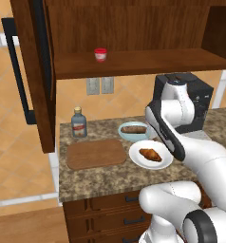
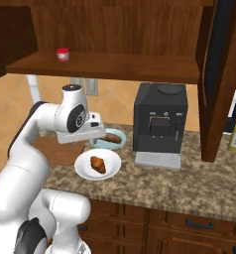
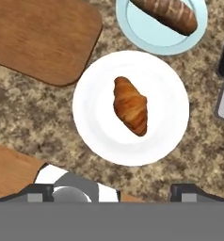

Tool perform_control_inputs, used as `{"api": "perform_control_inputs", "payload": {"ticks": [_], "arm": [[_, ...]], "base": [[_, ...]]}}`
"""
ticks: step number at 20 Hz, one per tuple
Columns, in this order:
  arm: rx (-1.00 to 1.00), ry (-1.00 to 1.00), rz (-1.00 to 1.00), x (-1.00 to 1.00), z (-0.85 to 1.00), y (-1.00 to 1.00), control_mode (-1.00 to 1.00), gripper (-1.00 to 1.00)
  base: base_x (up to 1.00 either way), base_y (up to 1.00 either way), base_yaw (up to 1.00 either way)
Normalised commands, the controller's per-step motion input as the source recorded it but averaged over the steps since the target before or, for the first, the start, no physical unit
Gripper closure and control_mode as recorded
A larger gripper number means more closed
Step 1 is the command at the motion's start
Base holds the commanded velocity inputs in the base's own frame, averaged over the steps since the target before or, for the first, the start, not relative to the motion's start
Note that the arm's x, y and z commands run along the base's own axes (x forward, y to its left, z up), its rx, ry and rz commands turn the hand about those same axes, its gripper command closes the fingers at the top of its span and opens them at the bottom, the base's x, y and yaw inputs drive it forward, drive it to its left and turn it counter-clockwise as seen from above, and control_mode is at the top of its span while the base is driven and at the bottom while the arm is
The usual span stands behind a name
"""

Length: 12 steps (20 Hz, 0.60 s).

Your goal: From the different types of pastries on the counter, select a croissant and place it on the cutting board. Then retrieve a jar of jam from the cabinet and place it alongside the croissant on the cutting board.

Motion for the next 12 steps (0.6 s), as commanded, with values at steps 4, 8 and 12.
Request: {"api": "perform_control_inputs", "payload": {"ticks": [4,8,12], "arm": [[-0.07,0.04,0.16,0.0,-0.5,0.0,-1.0,-1.0],[-0.02,0.02,0.09,0.13,-0.44,0.0,-1.0,-1.0],[0.0,0.0,0.02,0.26,-0.29,0.0,-1.0,-1.0]], "base": [[0.0,0.0,0.0],[0.0,0.0,0.0],[0.0,0.0,0.0]]}}
